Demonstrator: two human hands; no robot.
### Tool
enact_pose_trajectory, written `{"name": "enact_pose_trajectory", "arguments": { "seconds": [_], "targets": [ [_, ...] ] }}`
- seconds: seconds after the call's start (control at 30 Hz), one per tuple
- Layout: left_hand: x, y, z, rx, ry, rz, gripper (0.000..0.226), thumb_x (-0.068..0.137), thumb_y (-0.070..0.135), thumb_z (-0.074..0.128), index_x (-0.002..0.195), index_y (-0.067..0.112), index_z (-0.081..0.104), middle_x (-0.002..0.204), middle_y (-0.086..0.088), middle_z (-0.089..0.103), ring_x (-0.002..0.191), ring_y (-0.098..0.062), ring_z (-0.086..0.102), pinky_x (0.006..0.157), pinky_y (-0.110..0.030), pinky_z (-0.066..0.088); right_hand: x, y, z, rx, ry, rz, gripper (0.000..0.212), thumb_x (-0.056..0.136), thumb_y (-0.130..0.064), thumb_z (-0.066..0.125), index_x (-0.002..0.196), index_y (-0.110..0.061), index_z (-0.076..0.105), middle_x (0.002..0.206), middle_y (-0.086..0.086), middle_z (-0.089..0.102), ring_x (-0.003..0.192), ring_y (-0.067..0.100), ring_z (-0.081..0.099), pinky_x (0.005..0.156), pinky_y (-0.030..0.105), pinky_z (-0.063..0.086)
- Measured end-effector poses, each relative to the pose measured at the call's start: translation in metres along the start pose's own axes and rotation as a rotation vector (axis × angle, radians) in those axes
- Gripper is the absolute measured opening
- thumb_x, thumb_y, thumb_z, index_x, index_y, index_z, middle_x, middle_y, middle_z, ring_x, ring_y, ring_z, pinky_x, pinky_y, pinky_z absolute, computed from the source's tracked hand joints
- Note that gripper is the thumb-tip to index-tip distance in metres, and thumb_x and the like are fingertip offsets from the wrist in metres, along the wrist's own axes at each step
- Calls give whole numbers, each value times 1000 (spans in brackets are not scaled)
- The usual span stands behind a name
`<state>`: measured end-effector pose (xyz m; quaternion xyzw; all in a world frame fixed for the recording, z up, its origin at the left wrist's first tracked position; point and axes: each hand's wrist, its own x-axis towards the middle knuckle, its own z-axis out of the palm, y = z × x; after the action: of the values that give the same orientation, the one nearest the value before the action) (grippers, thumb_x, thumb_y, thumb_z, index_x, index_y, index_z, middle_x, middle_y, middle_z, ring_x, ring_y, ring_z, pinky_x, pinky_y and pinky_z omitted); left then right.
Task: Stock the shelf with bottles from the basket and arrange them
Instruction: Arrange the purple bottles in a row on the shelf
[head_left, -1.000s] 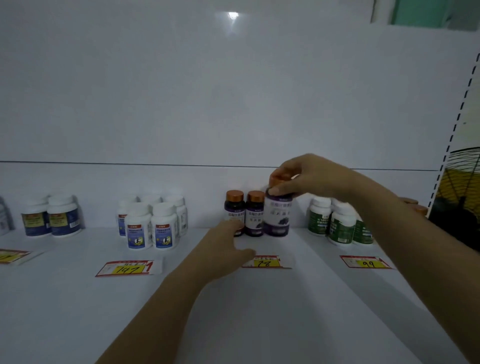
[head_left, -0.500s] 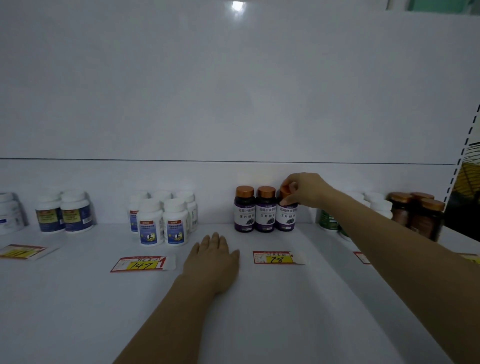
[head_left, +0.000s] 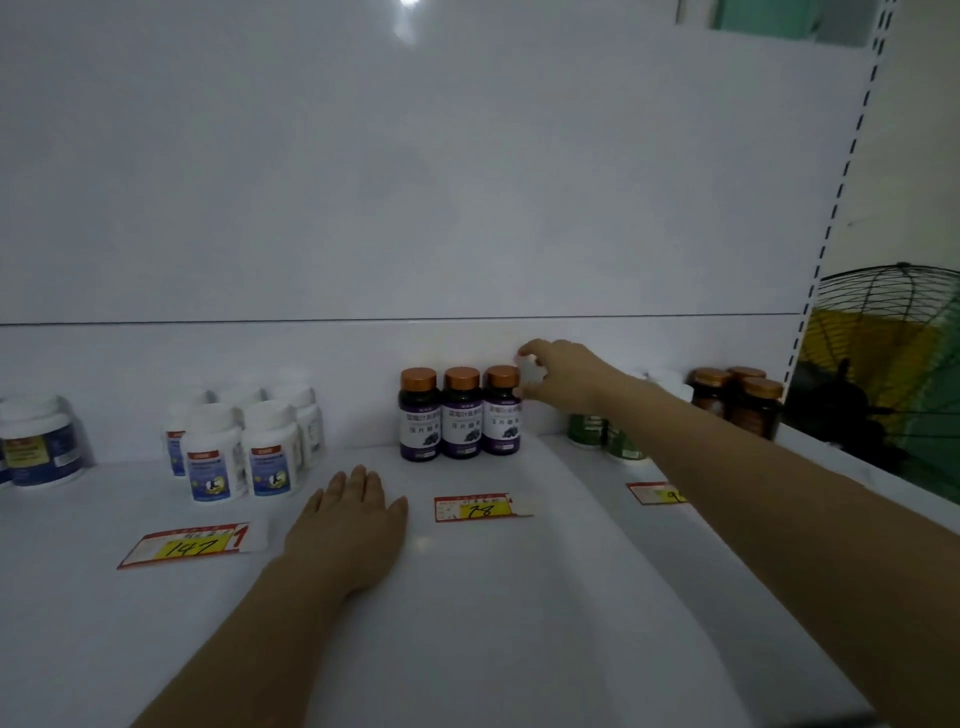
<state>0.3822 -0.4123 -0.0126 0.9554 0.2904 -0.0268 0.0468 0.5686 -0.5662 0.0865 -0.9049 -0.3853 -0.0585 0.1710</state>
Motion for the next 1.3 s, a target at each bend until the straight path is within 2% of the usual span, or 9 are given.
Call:
{"name": "enact_pose_trajectory", "arguments": {
  "seconds": [0.2, 0.27, 0.37, 0.57, 0.83, 1.13, 1.2, 1.23, 1.3],
  "targets": [
    [-16, 33, -14, 212, 246, -19, 59, 102, 30, 26, 150, 3, 5, 159, -12, 4, 146, -24, 6, 117, -34, 9, -41, 56, -66, -22, 15, -3, 24, 92, -27, 58, 105, -11, 68, 111, 5, 66, 94, 16, 55, 74, 22, 40],
    [-19, 58, -24, 155, 237, -21, 57, 102, 33, 29, 148, 4, 16, 157, -11, 14, 145, -23, 16, 116, -31, 16, -49, 79, -81, -24, 18, -15, 22, 92, -25, 58, 104, -10, 69, 110, 4, 67, 90, 12, 52, 69, 20, 39],
    [-32, 109, -37, -14, 208, 79, 54, 99, 44, 35, 140, 8, 34, 147, -8, 35, 131, -19, 38, 104, -25, 32, -50, 108, -90, -35, 11, -54, 24, 93, -25, 58, 110, -12, 67, 116, 3, 65, 95, 12, 51, 78, 21, 38],
    [-52, 209, -15, -184, 50, 195, 100, 81, 76, 35, 151, 16, -4, 159, -1, -11, 146, -14, -5, 116, -31, 3, -40, 135, -61, -91, -51, -137, 43, 95, -37, 52, 131, -15, 49, 131, 9, 52, 117, 23, 48, 91, 29, 41],
    [-37, 243, 14, -73, 14, 78, 108, 77, 83, 24, 151, 10, -6, 159, -6, -9, 146, -18, -7, 119, -34, 0, -37, 137, -18, -247, 68, -190, 43, 98, -44, 40, 132, -18, 43, 128, 11, 49, 119, 30, 39, 97, 39, 30],
    [-37, 242, 13, -92, 8, 70, 107, 78, 83, 24, 151, 10, -4, 159, -7, -8, 147, -19, -6, 119, -35, 0, -45, 139, -19, -4, 195, -221, 31, 94, -39, 50, 124, -29, 52, 122, 1, 53, 121, 24, 36, 96, 36, 24],
    [-39, 245, 7, -211, -8, 90, 106, 77, 80, 38, 152, 13, 3, 159, -8, 0, 147, -20, 4, 120, -36, 8, -50, 138, -30, 106, 208, -246, 30, 92, -38, 54, 120, -29, 55, 119, 2, 55, 119, 23, 39, 96, 35, 27],
    [-39, 246, 3, -348, 11, 119, 97, 76, 73, 51, 149, 19, 17, 157, -8, 16, 143, -16, 23, 117, -32, 23, -53, 137, -36, 207, 201, -253, 29, 91, -37, 57, 118, -27, 58, 116, 2, 56, 117, 23, 43, 96, 35, 32],
    [-38, 249, -11, -743, 88, 210, 49, 79, 39, 72, 120, 33, 44, 129, 7, 54, 101, 12, 55, 83, -7, 47, -59, 136, -51, 483, 174, -245, 28, 88, -36, 63, 113, -23, 62, 110, 2, 58, 105, 19, 54, 85, 29, 44]
  ]
}}
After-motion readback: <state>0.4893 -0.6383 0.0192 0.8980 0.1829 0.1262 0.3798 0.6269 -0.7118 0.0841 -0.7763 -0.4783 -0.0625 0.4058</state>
